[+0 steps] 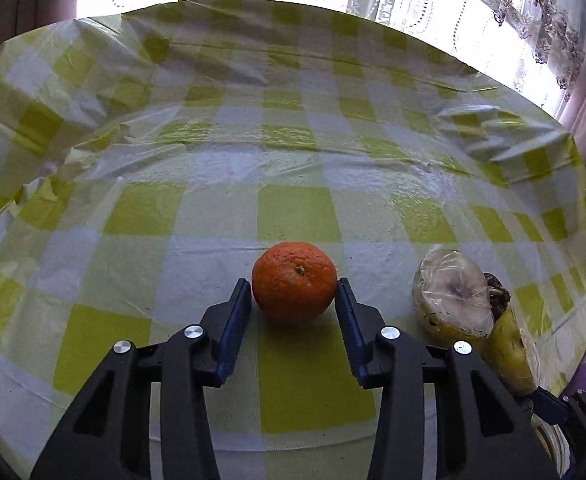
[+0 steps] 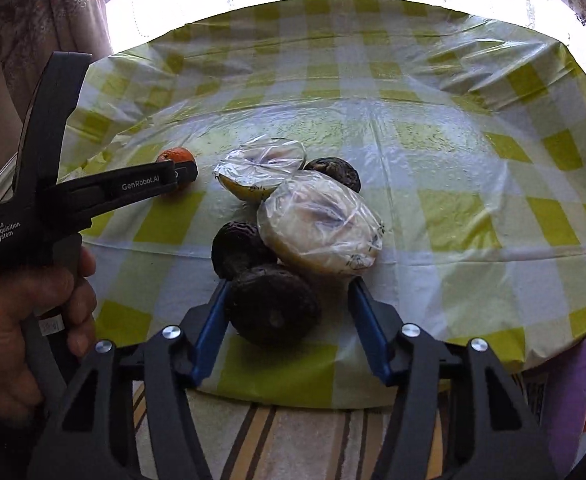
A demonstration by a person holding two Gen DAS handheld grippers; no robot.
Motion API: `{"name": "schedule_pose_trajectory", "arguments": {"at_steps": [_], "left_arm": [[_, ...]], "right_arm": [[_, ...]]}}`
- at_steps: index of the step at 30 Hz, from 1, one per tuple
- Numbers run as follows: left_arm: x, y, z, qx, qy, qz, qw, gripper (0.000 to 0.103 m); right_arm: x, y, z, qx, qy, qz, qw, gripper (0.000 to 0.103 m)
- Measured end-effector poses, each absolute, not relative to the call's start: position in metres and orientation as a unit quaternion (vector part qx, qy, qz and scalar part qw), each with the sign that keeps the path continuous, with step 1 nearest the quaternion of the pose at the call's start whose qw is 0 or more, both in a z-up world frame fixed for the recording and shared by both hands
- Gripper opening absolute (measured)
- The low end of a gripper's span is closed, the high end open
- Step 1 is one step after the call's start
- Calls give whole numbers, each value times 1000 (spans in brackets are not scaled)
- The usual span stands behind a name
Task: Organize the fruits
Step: 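Grasp the last orange with the left tool while the right tool grasps a dark round fruit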
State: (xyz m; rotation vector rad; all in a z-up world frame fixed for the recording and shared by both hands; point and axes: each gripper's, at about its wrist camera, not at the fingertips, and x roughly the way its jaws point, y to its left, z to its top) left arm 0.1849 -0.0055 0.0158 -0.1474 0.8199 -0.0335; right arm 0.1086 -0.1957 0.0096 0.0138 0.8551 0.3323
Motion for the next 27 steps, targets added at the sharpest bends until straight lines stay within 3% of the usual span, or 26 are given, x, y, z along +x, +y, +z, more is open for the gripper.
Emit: {"name": "schedule_pose_trajectory", "arguments": {"at_steps": [3, 27], "left_arm": [[182, -5, 16, -73, 395, -19, 916, 39], [117, -26, 53, -81, 350, -37, 933, 38]], "right_arm": [[107, -192, 10, 4, 411, 172, 895, 43], [72, -235, 27, 44, 404, 165, 899, 42]]}}
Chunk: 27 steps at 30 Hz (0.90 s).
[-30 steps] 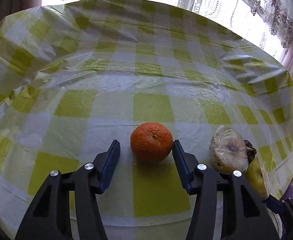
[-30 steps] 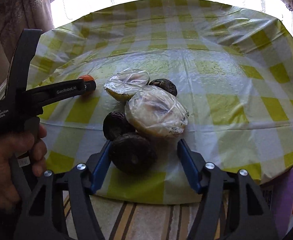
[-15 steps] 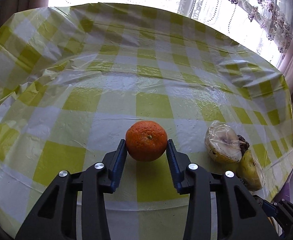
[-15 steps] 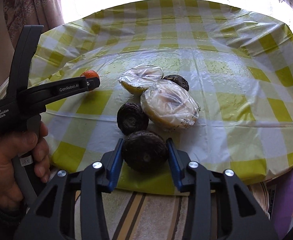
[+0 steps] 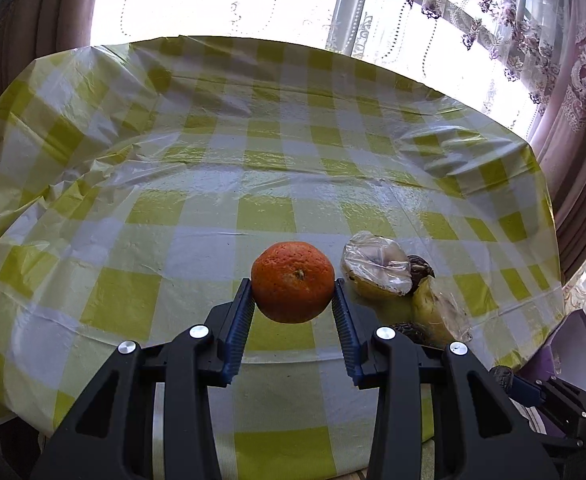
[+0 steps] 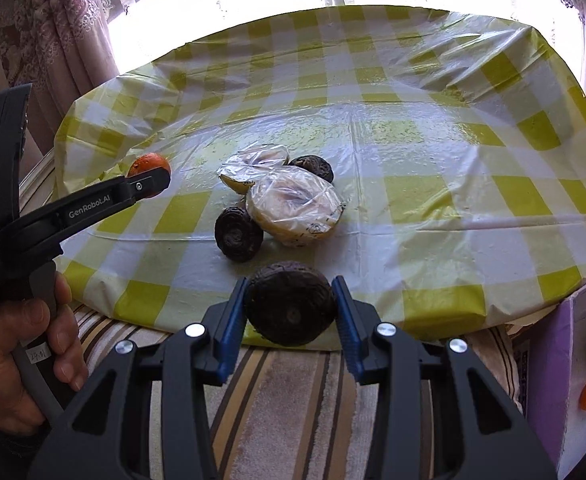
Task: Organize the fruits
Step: 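Grasp the last orange with the left tool while the right tool grasps a dark round fruit, then carry the orange and dark fruit in both tools over the box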
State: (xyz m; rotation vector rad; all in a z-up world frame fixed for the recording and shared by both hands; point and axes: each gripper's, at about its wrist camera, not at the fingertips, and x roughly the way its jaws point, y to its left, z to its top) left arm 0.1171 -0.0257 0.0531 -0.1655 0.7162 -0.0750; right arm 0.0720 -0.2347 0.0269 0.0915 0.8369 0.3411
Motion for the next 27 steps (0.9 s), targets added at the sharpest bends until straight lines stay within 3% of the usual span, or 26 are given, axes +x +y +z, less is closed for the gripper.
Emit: {"name": "schedule_pose_trajectory", "arguments": {"at_steps": [10, 27], "left_arm": [[100, -98, 67, -38, 344, -107, 932, 38], [66, -293, 48, 87, 352, -294, 885, 38]], "right_arm": [[59, -307, 45, 78, 379, 117, 915, 42], [48, -465, 36, 122, 388, -38, 913, 42]]}}
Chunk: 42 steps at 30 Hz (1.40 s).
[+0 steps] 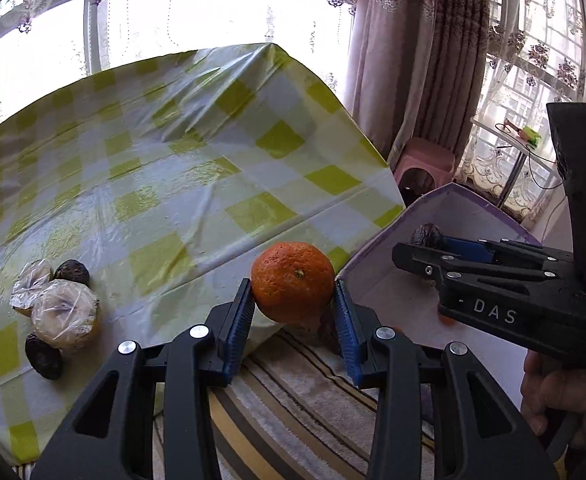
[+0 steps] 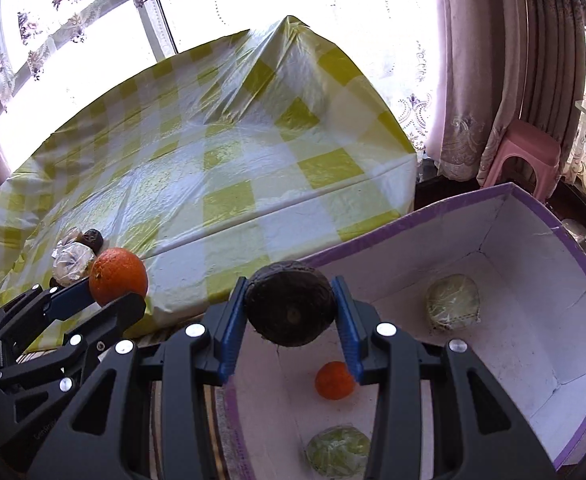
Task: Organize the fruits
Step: 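Carry the orange and dark fruit in both tools over the box, then open both tools to drop the dark fruit and orange into the box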
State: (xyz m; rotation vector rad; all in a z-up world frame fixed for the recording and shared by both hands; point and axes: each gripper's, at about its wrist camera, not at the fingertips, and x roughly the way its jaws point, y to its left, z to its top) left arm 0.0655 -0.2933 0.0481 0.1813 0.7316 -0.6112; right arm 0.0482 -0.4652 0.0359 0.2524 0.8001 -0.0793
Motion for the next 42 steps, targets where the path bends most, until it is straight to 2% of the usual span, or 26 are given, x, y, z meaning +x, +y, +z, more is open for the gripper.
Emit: {"name": "schedule_pose_trajectory", "arguments": {"at_steps": [13, 24, 26, 31, 34, 37, 39, 41, 42], "left_arm": [[65, -370, 16, 172, 376, -332, 848, 38], [63, -382, 1, 198, 385, -329, 839, 38], [63, -382, 1, 196, 386, -330, 839, 38], [62, -382, 0, 199, 385, -329, 839, 39], [62, -382, 1, 196, 384, -330, 840, 40], [61, -380, 3, 189, 380, -334, 842, 47], [60, -377, 6, 182, 373, -336, 845, 59], [57, -374, 10, 175, 363, -336, 851, 62], [57, -372, 11, 171, 360, -334, 854, 67]], "right_arm": [[49, -517, 8, 125, 428, -90, 891, 42], [61, -524, -12, 148, 470, -91, 865, 43], [63, -522, -14, 144, 475, -89, 864, 45], [64, -521, -14, 143, 474, -90, 864, 67], [62, -524, -12, 150, 468, -85, 867, 70], [60, -525, -8, 152, 459, -85, 871, 78], [59, -526, -4, 152, 452, -86, 875, 79], [56, -528, 1, 167, 442, -83, 877, 79], [54, -529, 5, 177, 435, -79, 879, 79]]}}
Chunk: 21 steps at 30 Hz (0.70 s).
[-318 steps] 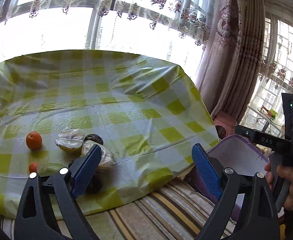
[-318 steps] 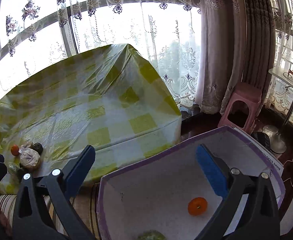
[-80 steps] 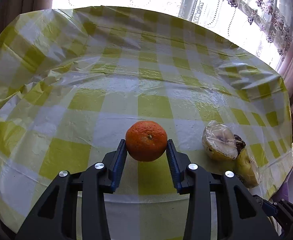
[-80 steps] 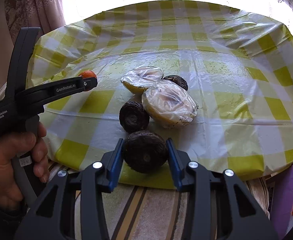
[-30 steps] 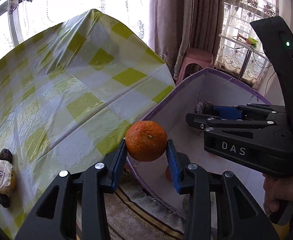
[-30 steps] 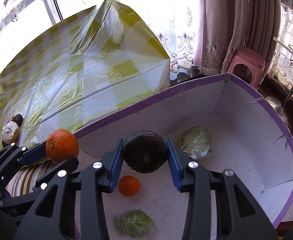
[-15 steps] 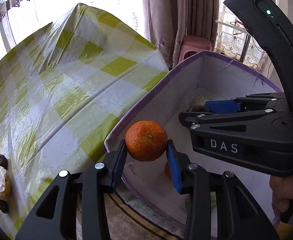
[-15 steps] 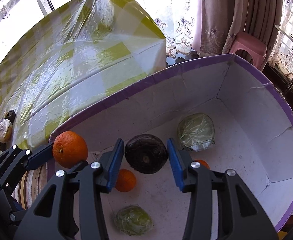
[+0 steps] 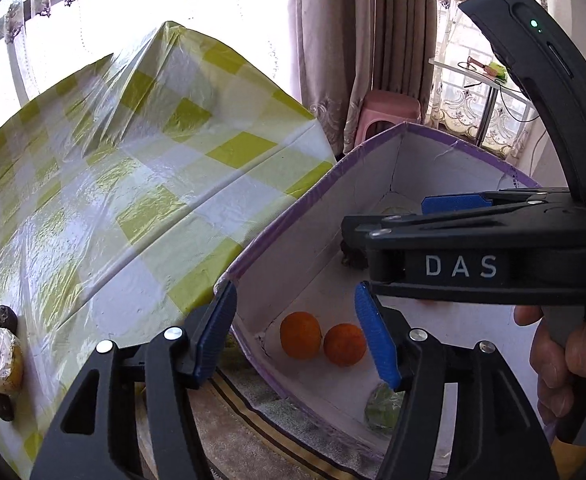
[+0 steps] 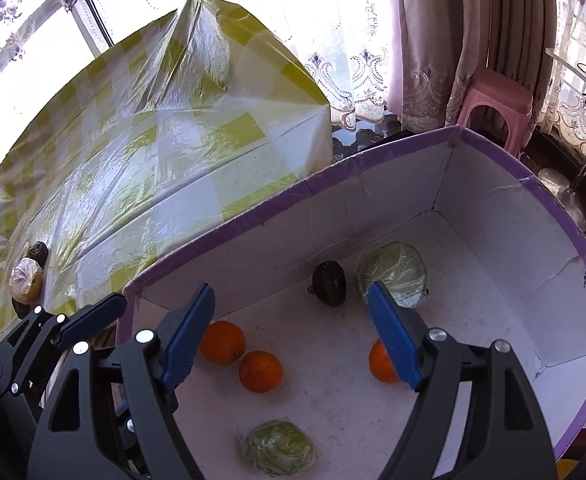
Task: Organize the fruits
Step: 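Open both tools to drop the dark fruit and orange into the box, then grasp a dark round fruit with the left tool while the right tool reaches a bagged pale fruit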
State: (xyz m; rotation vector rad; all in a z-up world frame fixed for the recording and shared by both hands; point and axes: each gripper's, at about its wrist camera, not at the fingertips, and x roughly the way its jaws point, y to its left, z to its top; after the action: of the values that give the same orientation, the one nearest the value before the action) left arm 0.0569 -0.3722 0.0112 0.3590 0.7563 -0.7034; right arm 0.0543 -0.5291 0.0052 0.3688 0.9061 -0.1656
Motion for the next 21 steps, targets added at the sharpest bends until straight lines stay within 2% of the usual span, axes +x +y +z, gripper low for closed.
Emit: {"name": "schedule_pose_trajectory", "arguments": {"at_steps": [2, 11, 16, 21], "left_arm": [[57, -368, 15, 158, 355, -336, 858, 70], [56, -316, 48, 91, 332, -310, 886, 70], [61, -249, 61, 46, 342, -265, 900, 70], [77, -170, 59, -15, 376, -206, 903, 67]], "right_arm": [[51, -528, 17, 176, 419, -79, 887, 79], [52, -516, 51, 173, 379, -82, 905, 79], [53, -480, 67, 159, 355, -36, 921, 83], [66, -434, 56, 146, 371, 8, 917, 83]]}}
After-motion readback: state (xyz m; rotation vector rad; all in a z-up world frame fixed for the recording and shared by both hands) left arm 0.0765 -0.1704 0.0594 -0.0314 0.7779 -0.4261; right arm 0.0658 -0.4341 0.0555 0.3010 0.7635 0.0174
